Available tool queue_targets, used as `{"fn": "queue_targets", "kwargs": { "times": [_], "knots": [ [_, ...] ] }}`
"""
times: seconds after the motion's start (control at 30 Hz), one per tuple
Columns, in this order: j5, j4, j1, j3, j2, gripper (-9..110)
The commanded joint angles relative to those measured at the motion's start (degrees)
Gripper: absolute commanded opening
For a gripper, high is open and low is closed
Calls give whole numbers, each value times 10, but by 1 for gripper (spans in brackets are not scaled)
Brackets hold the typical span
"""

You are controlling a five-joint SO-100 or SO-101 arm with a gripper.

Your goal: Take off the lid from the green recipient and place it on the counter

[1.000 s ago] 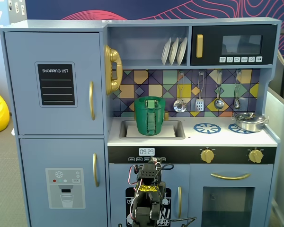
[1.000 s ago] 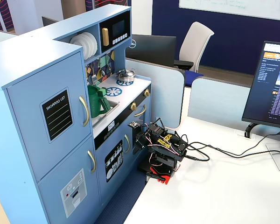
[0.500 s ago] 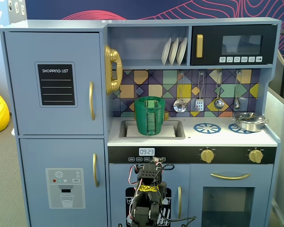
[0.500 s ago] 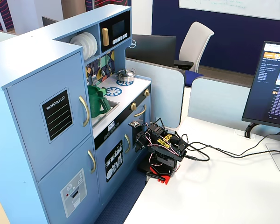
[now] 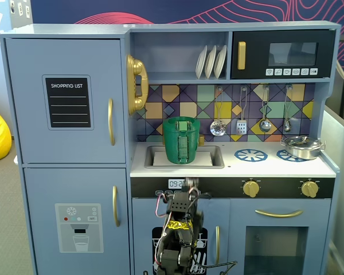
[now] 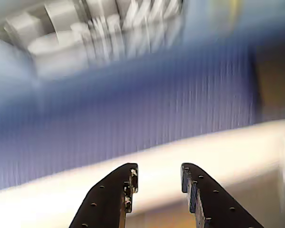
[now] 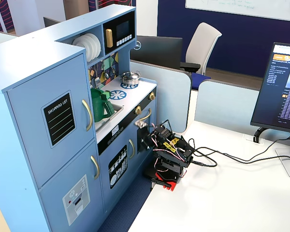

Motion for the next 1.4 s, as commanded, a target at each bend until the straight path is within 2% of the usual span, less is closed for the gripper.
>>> {"fn": "queue_targets", "kwargs": {
  "times": [0.0,0.23,0.37,0.6,0.8,1.0,1.37],
  "knots": [
    [-33,-60,13,-121,-3,0],
    [-49,-221,20,-206,-7,0],
    [-72,-334,6,-269,-69,0],
    [-106,-341,-26,-391,-167,1],
    [-81,-373,-27,-434,-225,20],
    [-72,-410,-32,-439,-248,31],
    [-73,-535,-51,-438,-325,34]
  ]
}}
